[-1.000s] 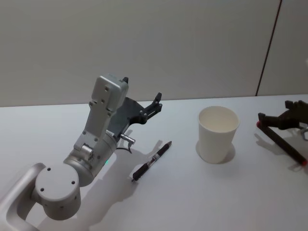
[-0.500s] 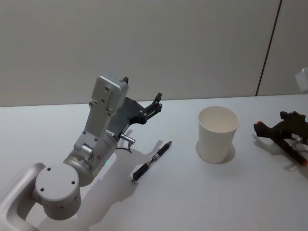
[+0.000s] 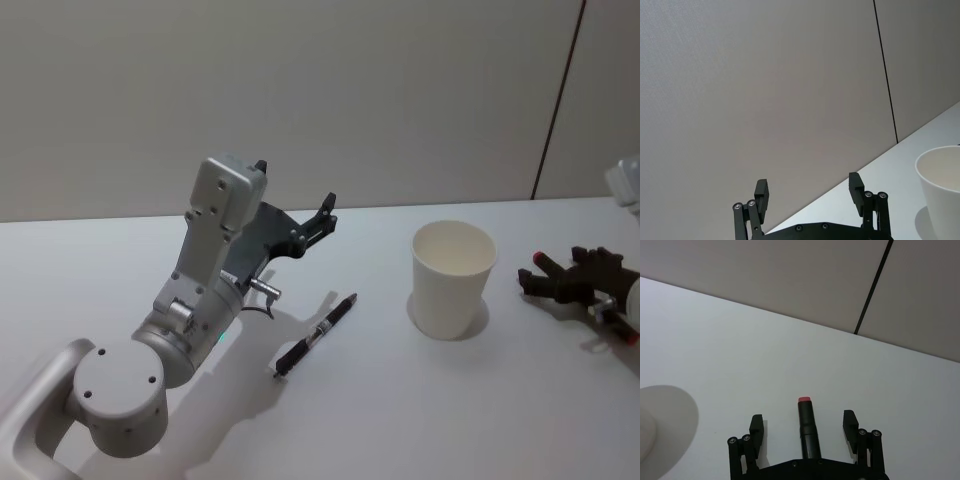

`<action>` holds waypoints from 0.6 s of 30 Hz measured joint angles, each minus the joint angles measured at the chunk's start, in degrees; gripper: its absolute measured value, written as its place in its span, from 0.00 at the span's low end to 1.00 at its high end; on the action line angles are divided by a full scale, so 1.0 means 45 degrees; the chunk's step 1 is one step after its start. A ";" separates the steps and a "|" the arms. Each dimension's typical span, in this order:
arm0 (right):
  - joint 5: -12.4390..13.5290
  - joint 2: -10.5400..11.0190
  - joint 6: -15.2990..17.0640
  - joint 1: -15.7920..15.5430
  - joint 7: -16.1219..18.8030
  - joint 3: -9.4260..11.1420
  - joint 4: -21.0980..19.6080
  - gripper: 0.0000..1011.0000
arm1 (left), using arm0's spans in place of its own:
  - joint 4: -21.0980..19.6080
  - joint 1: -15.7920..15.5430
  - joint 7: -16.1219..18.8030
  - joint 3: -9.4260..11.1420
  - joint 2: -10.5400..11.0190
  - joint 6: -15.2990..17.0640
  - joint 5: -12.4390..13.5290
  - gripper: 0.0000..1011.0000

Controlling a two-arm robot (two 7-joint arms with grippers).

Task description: Place the pen into the pen holder.

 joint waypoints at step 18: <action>0.0516 -0.0288 -0.0408 0.0202 -0.0032 -0.0080 0.0838 0.94 | 0.0000 0.0000 0.0000 0.0000 0.0000 0.0000 0.0000 0.99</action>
